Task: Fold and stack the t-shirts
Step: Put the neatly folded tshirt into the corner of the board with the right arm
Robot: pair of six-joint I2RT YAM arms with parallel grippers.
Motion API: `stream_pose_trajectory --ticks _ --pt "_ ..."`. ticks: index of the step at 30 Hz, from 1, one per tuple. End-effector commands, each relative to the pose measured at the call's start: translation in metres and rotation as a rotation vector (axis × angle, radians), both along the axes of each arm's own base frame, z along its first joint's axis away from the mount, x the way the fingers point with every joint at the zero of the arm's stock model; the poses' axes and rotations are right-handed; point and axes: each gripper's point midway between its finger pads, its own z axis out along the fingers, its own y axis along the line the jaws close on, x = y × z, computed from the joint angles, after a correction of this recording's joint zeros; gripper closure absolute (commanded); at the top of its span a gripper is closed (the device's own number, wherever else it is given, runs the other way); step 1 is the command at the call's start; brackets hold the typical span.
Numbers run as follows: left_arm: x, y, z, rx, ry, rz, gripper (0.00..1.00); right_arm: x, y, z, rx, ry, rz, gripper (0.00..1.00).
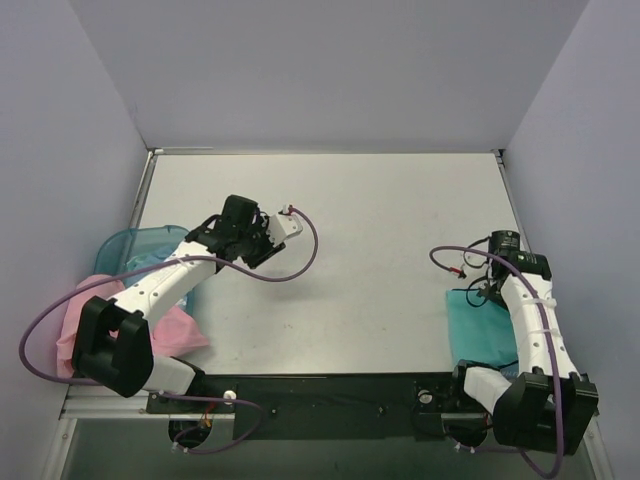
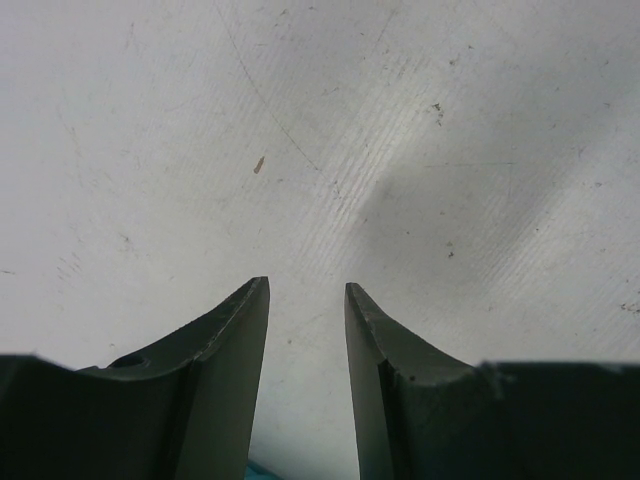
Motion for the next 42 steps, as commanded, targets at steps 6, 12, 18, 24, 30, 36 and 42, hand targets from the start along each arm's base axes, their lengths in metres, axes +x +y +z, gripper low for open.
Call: stream_pose_trajectory --ticks 6,12,18,24,30,36,42 --pt "0.006 -0.003 0.017 -0.026 -0.072 -0.008 0.54 0.01 -0.037 -0.007 -0.137 -0.043 -0.121 1.0" --pt "0.003 -0.004 0.015 -0.027 -0.063 -0.02 0.54 -0.003 -0.054 -0.017 -0.184 -0.093 -0.284 0.3" --pt "0.001 -0.002 0.011 -0.015 -0.06 -0.031 0.54 0.022 -0.08 0.035 -0.27 -0.386 -0.482 0.18" --pt "0.003 0.0 0.011 -0.014 -0.055 -0.015 0.54 0.084 -0.013 0.081 0.139 -0.655 -0.447 0.19" --pt "0.003 0.005 0.017 -0.036 -0.043 0.016 0.54 0.088 0.07 0.063 0.549 -0.647 -0.716 0.27" --pt "0.0 0.018 0.029 -0.238 0.062 0.269 0.5 0.129 0.14 0.078 1.031 -0.927 -0.569 0.0" --pt "-0.037 0.028 0.018 -0.393 0.1 0.309 0.42 0.156 0.167 0.068 1.254 -1.157 -0.4 0.0"
